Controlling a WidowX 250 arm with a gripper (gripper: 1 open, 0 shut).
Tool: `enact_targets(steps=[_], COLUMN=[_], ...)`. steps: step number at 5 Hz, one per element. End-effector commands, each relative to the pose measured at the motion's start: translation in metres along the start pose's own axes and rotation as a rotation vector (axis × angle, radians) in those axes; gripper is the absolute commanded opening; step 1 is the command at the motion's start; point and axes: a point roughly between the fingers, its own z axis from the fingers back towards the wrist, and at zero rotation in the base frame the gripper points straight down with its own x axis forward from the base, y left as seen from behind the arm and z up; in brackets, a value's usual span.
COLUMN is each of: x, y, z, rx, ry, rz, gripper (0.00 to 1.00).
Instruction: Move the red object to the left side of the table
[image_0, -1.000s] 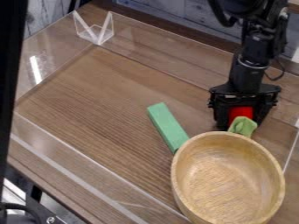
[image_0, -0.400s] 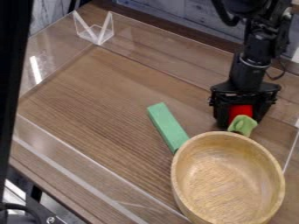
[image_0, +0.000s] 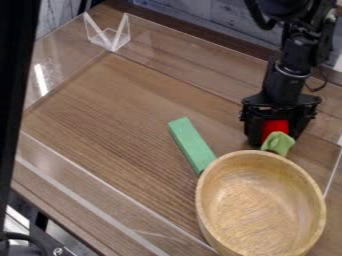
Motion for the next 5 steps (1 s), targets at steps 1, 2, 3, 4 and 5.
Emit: enact_targets(steps=[1, 2, 3, 4, 5], x=[0.003, 0.004, 0.004, 0.005, 0.006], y=[-0.002, -0.002, 0.000, 0.002, 0.006], z=[0.007, 0.007, 0.020, 0.043, 0.067], rx=[-0.005, -0.007, -0.024, -0.061, -0.101], ry=[-0.020, -0.018, -0.002, 0.014, 0.026], rz=[0.014, 0.015, 0.015, 0.025, 0.040], gripper=[1.00, 0.00, 0.00, 0.00, 0.00])
